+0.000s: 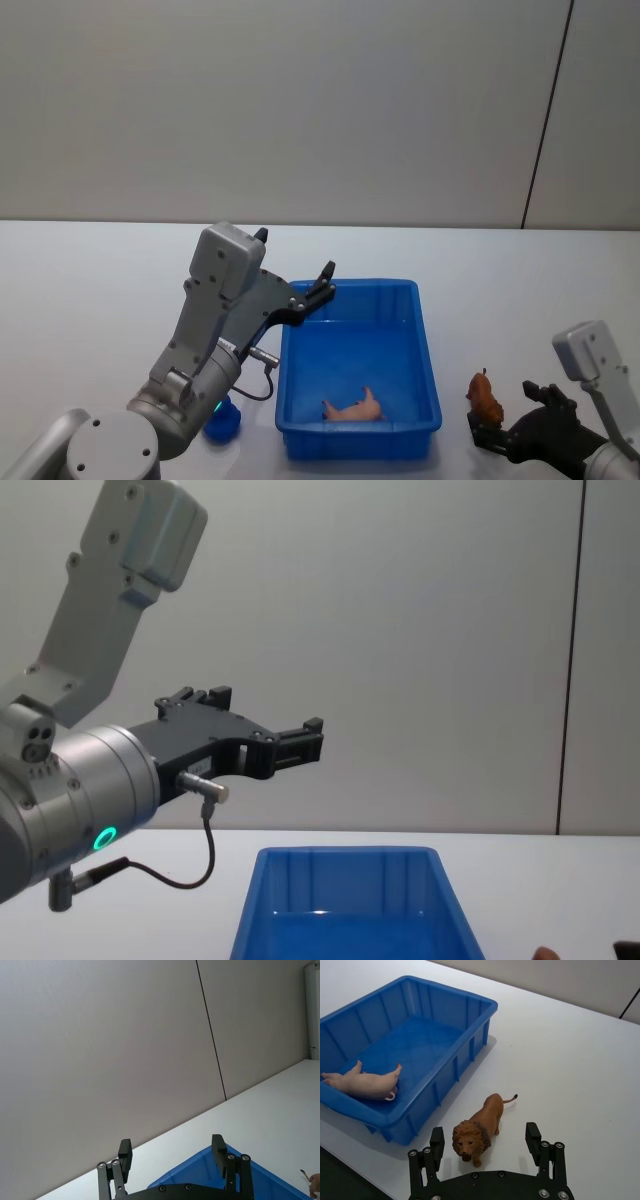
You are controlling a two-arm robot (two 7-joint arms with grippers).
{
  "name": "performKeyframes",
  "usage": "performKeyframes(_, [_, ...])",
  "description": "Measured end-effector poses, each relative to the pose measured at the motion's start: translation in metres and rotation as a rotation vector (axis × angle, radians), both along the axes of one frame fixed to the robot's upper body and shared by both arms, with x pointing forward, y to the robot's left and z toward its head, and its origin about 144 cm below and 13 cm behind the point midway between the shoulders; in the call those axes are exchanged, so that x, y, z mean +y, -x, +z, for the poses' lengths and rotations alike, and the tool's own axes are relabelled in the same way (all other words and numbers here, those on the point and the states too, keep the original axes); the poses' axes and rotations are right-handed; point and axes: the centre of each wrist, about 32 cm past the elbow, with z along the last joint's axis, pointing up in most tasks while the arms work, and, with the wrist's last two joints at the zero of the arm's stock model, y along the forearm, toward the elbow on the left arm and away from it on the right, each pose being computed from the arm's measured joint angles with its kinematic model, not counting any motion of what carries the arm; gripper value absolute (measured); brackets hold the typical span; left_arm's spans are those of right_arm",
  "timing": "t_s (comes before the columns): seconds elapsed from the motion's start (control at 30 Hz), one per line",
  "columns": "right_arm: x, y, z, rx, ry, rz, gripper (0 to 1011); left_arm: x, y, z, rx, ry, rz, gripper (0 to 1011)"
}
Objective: Pick up the two dolls from the table and place them into the box.
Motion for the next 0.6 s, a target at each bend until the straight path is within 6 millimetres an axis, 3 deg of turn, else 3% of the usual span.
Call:
performKeyframes(0.27, [0.0013, -0.004, -0.0061, 0.024, -0.002, 0.001, 879, 0.0, 0.0, 0.0, 0.0, 0.0, 0.0, 1001])
performKeyframes(0.6, [0.0042, -0.0055, -0.0102, 0.038, -0.007, 0.004, 536, 0.0, 0.0, 0.0, 0.0, 0.0, 0.0, 1001])
